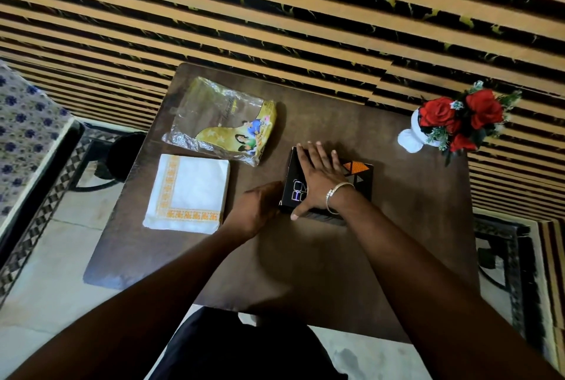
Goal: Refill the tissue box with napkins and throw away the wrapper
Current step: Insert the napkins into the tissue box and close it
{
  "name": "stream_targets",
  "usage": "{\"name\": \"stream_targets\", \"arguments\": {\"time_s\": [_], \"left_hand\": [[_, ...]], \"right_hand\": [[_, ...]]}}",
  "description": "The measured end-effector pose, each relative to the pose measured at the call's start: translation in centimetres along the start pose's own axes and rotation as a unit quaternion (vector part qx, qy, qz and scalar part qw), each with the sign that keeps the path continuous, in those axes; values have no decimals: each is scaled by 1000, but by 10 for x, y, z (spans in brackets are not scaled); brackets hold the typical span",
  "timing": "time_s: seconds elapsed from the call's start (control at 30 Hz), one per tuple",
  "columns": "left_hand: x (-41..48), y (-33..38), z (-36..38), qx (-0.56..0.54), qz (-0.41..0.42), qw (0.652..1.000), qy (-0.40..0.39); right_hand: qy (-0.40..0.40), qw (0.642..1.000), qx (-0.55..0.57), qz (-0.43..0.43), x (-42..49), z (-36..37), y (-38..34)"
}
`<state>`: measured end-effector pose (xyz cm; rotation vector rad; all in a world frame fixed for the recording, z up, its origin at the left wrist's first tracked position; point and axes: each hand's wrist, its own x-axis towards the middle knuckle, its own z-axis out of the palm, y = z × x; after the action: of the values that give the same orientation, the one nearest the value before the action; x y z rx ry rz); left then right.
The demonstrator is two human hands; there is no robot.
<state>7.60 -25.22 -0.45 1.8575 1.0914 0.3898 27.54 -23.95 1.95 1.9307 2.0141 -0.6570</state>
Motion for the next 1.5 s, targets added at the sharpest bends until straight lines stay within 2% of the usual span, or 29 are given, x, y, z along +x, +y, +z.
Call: {"name": "stream_targets", "arguments": {"time_s": [0.23, 0.37, 0.47, 0.53, 0.6, 0.67, 0.73, 0.8, 0.87, 0.93, 1.0, 1.07, 1.23, 1.33, 1.43, 1.5], "left_hand": [[9, -15, 8, 45, -33, 998, -30], [2, -16, 19, -59, -109, 991, 41], [-1, -23, 21, -195, -239, 942, 131], [-3, -29, 17, -260, -303, 907, 138], [-3, -33, 13, -231, -344, 900, 138], [-4, -31, 8, -130, -365, 913, 125], [-7, -25, 5, 9, -362, 925, 111], [-10, -19, 6, 85, -323, 936, 108], [-12, -12, 9, 102, -213, 965, 116], [-9, -8, 13, 91, -81, 989, 90], [0, -12, 16, 87, -17, 995, 40], [6, -13, 15, 64, -18, 998, 3], [4, -19, 0, -10, -108, 993, -54], [0, -31, 3, 40, -118, 987, -98], [-1, -42, 11, 55, -157, 982, -94], [1, -41, 15, 70, -149, 982, -92]], "right_hand": [[1, 1000, -2, 10, 0, -1, -2], [5, 1000, 4, 9, -5, 0, 1], [7, 1000, -8, 4, -8, 0, 4], [8, 1000, -13, 0, -11, 2, 8], [8, 1000, -20, -13, -14, 5, 12], [5, 999, -29, -27, -15, 9, 15], [-3, 999, -36, -39, -16, 12, 14], [-9, 999, -9, -49, -16, 14, 10], [-1, 998, 41, -53, -15, 13, 5], [14, 997, 44, -58, -13, 11, 0], [18, 998, 11, -57, -8, 12, -6], [20, 999, -22, -45, -4, 11, -11], [42, 998, -49, -21, 0, 6, -14], [42, 997, -60, -20, 4, 4, -12], [37, 997, -60, -19, 8, -1, -11], [23, 998, -48, -17, 10, -5, -8]]}}
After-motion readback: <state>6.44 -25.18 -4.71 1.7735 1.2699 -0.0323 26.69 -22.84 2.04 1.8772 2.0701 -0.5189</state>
